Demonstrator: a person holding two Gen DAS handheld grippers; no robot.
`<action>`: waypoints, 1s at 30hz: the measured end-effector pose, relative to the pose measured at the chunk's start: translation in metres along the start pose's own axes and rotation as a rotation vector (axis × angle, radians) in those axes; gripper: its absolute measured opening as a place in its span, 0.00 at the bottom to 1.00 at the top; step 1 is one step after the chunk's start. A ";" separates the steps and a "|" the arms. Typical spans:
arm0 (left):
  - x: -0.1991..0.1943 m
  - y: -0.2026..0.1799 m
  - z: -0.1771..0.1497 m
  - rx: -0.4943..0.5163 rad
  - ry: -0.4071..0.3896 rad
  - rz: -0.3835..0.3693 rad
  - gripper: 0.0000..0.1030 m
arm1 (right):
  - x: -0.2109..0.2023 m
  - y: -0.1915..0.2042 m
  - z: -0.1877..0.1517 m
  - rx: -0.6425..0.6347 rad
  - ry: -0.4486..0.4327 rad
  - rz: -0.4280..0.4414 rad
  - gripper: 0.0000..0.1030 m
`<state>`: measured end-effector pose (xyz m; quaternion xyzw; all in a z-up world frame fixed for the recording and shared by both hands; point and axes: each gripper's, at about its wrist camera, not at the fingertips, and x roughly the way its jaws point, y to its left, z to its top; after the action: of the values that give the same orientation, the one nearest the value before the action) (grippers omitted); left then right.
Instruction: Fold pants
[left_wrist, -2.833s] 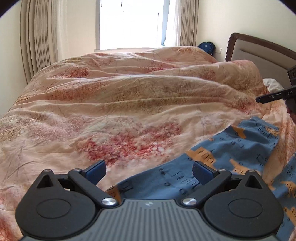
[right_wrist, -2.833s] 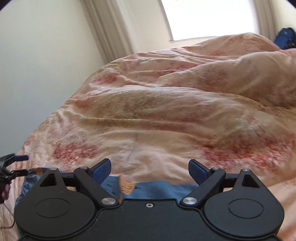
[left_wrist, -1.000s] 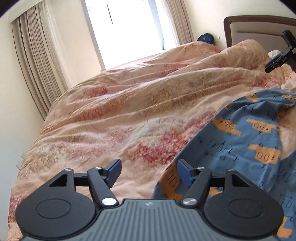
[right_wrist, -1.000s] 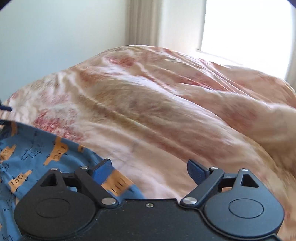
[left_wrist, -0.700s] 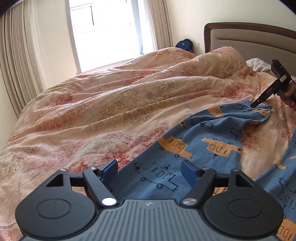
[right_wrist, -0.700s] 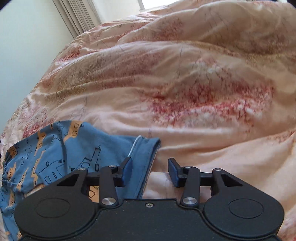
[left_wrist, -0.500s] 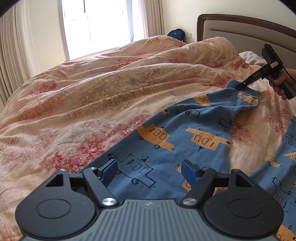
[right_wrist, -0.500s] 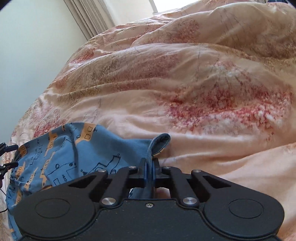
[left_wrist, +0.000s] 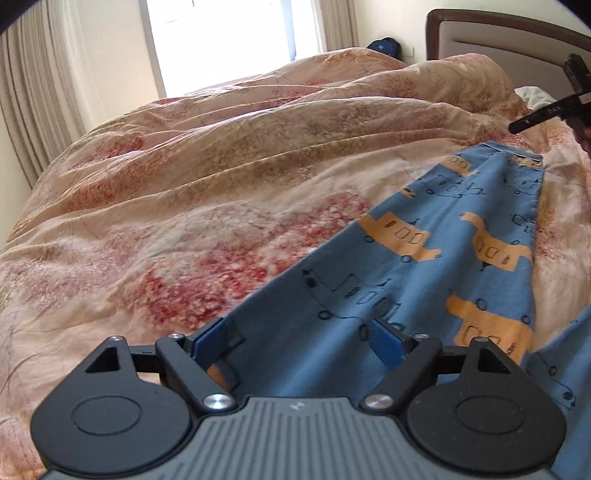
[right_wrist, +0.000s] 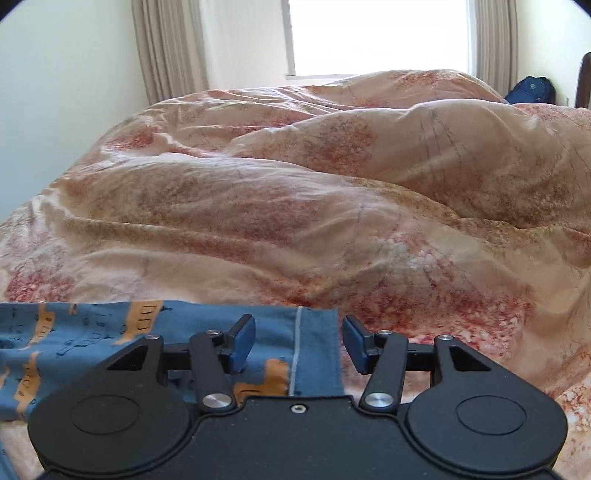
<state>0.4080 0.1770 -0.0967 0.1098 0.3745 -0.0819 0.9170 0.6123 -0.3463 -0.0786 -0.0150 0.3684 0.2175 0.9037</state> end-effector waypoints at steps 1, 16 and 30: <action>0.002 0.014 -0.004 -0.025 0.023 0.038 0.86 | -0.004 0.007 -0.001 0.000 -0.003 0.047 0.59; -0.143 0.011 -0.079 -0.150 -0.042 0.061 0.86 | -0.096 0.182 -0.082 -0.151 0.025 0.391 0.83; -0.202 -0.085 -0.176 0.302 0.058 -0.120 0.53 | -0.203 0.386 -0.268 -0.645 -0.044 0.271 0.72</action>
<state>0.1282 0.1553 -0.0888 0.2264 0.3900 -0.1887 0.8724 0.1507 -0.1246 -0.0861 -0.2460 0.2598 0.4409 0.8232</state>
